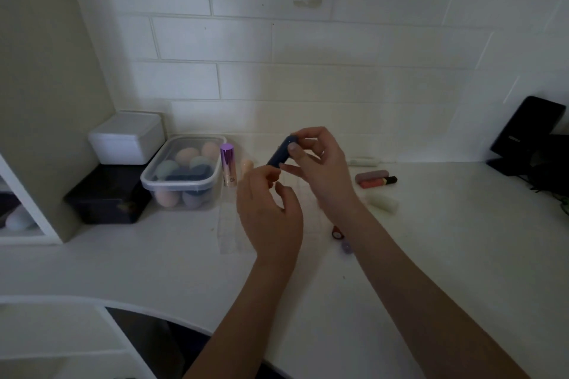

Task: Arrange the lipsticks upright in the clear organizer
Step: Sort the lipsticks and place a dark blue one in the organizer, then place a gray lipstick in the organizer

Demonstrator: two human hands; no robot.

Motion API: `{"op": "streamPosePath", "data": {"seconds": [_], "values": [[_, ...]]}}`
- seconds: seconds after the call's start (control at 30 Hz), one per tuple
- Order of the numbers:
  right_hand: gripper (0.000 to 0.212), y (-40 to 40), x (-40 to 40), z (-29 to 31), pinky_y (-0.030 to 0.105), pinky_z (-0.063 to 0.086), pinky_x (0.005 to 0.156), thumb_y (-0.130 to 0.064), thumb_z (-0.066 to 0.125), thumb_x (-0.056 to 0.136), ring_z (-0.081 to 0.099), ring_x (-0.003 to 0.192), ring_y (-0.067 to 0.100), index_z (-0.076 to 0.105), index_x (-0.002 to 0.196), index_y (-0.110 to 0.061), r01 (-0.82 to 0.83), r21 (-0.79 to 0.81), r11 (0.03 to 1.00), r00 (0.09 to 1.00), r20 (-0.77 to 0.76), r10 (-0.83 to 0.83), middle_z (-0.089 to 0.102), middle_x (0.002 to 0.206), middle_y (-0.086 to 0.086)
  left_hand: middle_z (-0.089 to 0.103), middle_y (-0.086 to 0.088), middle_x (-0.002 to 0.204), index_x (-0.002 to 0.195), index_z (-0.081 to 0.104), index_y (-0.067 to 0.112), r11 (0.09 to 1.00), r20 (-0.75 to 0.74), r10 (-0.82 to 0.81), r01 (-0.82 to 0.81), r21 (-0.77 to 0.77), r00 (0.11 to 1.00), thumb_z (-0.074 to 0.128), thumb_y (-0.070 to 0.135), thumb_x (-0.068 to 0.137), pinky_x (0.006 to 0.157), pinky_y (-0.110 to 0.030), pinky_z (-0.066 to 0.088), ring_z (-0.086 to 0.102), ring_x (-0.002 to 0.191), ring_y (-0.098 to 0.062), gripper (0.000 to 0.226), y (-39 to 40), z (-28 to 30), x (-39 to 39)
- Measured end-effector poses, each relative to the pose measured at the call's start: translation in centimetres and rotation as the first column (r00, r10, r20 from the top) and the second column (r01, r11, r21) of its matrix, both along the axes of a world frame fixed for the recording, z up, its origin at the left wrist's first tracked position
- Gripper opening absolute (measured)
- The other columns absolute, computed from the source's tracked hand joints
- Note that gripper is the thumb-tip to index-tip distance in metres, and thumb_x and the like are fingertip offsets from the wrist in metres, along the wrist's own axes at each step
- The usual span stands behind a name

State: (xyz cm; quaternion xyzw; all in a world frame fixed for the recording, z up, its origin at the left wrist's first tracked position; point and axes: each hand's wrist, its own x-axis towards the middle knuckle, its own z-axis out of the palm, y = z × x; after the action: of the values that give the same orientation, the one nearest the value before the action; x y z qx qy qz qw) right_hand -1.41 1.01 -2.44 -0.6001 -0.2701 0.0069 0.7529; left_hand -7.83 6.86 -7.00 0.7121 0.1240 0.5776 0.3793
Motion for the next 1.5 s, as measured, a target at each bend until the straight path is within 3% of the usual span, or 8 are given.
{"op": "streamPosePath", "data": {"seconds": [0.13, 0.3, 0.53, 0.8, 0.9, 1.07, 1.2, 1.5], "values": [[0.014, 0.9, -0.2, -1.0, 0.029, 0.061, 0.073, 0.001, 0.059, 0.089, 0.068, 0.081, 0.020, 0.054, 0.100, -0.006, -0.014, -0.102, 0.995, 0.999, 0.029, 0.017, 0.062, 0.095, 0.013, 0.058, 0.000, 0.084, 0.087, 0.056, 0.007, 0.957, 0.022, 0.127, -0.117, -0.265, 0.992, 0.049, 0.002, 0.073, 0.078, -0.050, 0.045, 0.053, 0.085, -0.024, 0.016, 0.9, 0.3, 0.2], [0.016, 1.5, 0.2, -1.5, 0.037, 0.057, 0.081, -0.006, 0.068, 0.082, 0.068, 0.088, 0.023, 0.059, 0.093, -0.012, 0.066, -0.275, 0.959, 0.985, 0.172, -0.018, 0.070, 0.096, 0.010, 0.059, 0.000, 0.082, 0.082, 0.056, 0.008, 0.955, 0.015, 0.118, -0.109, -0.275, 0.993, 0.051, -0.002, 0.075, 0.077, -0.048, 0.046, 0.054, 0.083, -0.022, 0.014, 0.8, 0.4, 0.2], [0.021, 1.4, 0.1, -1.1, 0.010, 0.049, 0.061, 0.001, 0.060, 0.080, 0.061, 0.068, 0.001, 0.063, 0.095, -0.014, 0.096, -0.382, 0.919, 0.984, 0.178, -0.029, 0.067, 0.083, -0.009, 0.066, -0.012, 0.104, 0.087, 0.063, 0.008, 1.000, -0.057, 0.012, -0.013, -0.015, 0.998, 0.050, -0.001, 0.077, 0.085, -0.046, 0.046, 0.058, 0.107, -0.035, 0.018, 0.2, -0.4, 0.7], [0.034, -1.0, 1.7, 0.4, 0.026, 0.052, 0.078, -0.005, 0.058, 0.088, 0.063, 0.086, 0.015, 0.064, 0.118, -0.020, 0.150, -0.540, 0.828, 0.970, 0.243, -0.018, 0.068, 0.108, 0.004, 0.061, -0.008, 0.078, 0.080, 0.059, 0.005, 0.973, -0.006, -0.018, 0.018, 0.229, 1.000, 0.043, 0.003, 0.076, 0.074, -0.036, 0.040, 0.052, 0.081, -0.023, 0.016, -0.4, -0.4, 0.2], [0.024, -5.8, 3.2, 2.2, 0.020, 0.047, 0.060, -0.012, 0.062, 0.087, 0.062, 0.072, 0.017, 0.064, 0.108, -0.021, 0.255, -0.722, 0.643, 0.967, 0.182, -0.180, 0.066, 0.094, 0.005, 0.064, -0.008, 0.083, 0.090, 0.058, 0.007, 0.913, -0.070, -0.180, 0.193, 0.358, 0.981, 0.035, 0.020, 0.095, 0.068, -0.032, 0.043, 0.056, 0.075, -0.020, 0.028, -1.1, -0.7, 0.2], [0.029, -11.0, 1.6, 4.4, 0.022, 0.046, 0.055, -0.020, 0.066, 0.088, 0.060, 0.070, 0.015, 0.057, 0.115, -0.018, -0.039, -0.993, 0.113, 0.980, -0.060, -0.192, 0.062, 0.082, 0.003, 0.062, -0.009, 0.114, 0.120, 0.051, 0.014, 0.718, -0.448, -0.396, 0.574, 0.394, 0.802, 0.051, 0.028, 0.091, 0.060, -0.031, 0.055, 0.063, 0.083, -0.019, 0.032, -3.0, -1.3, -0.1], [0.042, -10.2, 1.5, 2.8, 0.035, 0.057, 0.072, -0.025, 0.062, 0.090, 0.064, 0.070, 0.025, 0.045, 0.128, -0.023, -0.168, -0.984, 0.063, 0.953, -0.179, -0.244, 0.065, 0.095, 0.017, 0.065, -0.011, 0.113, 0.107, 0.063, 0.011, 0.548, -0.585, -0.233, 0.602, 0.581, 0.777, 0.047, 0.026, 0.085, 0.070, -0.032, 0.053, 0.053, 0.112, -0.031, 0.031, -3.5, -1.8, 0.3], [0.026, -10.3, 2.3, 1.8, 0.036, 0.059, 0.073, -0.022, 0.060, 0.091, 0.066, 0.081, 0.027, 0.057, 0.117, -0.019, -0.213, -0.972, 0.104, 0.956, -0.229, -0.185, 0.066, 0.097, 0.013, 0.067, -0.008, 0.086, 0.100, 0.061, 0.009, 0.521, -0.561, -0.126, 0.536, 0.665, 0.818, 0.058, 0.022, 0.078, 0.063, -0.032, 0.045, 0.058, 0.079, -0.029, 0.026, -4.1, -3.0, 0.6]]}}
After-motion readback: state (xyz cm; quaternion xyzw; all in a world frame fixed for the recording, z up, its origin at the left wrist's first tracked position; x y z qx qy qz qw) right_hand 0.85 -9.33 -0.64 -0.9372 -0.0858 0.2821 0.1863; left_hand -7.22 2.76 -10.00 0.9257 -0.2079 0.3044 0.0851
